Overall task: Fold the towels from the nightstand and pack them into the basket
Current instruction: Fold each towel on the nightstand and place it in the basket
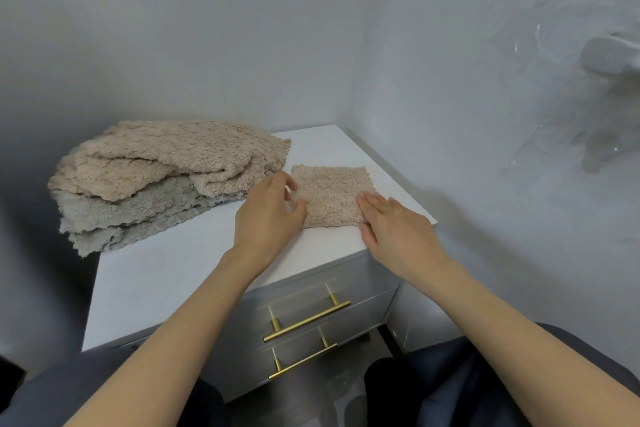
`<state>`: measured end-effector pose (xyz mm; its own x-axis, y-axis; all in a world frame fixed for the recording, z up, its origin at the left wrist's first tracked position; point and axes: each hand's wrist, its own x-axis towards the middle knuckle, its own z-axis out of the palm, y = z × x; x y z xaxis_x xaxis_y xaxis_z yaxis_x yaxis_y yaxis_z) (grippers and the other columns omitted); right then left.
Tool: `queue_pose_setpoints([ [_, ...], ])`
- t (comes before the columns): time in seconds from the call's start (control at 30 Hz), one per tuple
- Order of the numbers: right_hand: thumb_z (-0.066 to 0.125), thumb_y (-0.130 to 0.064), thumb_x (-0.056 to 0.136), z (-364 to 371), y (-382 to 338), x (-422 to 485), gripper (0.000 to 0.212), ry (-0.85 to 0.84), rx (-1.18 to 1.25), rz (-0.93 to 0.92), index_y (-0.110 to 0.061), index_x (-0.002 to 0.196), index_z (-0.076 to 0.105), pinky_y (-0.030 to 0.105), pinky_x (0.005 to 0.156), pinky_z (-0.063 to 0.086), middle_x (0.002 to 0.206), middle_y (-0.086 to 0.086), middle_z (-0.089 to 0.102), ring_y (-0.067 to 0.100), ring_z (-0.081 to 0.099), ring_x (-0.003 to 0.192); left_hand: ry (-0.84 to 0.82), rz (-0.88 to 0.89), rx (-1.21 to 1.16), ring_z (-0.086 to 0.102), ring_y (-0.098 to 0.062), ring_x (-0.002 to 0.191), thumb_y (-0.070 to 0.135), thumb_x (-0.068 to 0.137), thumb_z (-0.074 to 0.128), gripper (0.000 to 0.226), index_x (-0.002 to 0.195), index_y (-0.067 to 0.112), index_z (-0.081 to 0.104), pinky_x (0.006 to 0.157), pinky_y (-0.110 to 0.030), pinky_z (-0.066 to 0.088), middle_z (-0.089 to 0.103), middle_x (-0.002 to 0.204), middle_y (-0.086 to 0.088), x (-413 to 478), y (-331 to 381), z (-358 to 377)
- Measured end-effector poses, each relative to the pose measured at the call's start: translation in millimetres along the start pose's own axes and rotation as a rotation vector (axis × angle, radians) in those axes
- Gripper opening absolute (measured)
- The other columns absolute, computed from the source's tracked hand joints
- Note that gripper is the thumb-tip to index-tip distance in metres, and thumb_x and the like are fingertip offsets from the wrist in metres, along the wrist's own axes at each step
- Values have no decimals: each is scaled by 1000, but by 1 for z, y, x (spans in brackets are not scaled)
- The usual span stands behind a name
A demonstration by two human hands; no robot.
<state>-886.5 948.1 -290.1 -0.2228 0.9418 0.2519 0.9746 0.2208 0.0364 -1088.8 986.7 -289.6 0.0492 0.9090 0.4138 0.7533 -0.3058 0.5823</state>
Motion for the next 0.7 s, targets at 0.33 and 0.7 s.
queue_pose_setpoints([
  [0.33, 38, -14, 98, -4, 15, 6, 51, -23, 83, -17, -24, 148, 31, 31, 87, 45, 146, -7, 43, 14, 36, 132, -264, 364, 116, 51, -17, 119, 18, 83, 60, 51, 134, 20, 55, 103, -31, 39, 59, 128, 3, -6, -8, -14],
  [0.7, 38, -16, 100, -4, 24, 19, 32, -8, 703, 144, -18, 126, 55, 20, 60, 25, 70, -18, 38, 4, 34, 73, -297, 52, -201, 61, -17, 83, 24, 95, 53, 19, 107, 18, 66, 77, -29, 44, 67, 88, -6, 5, -7, -14],
])
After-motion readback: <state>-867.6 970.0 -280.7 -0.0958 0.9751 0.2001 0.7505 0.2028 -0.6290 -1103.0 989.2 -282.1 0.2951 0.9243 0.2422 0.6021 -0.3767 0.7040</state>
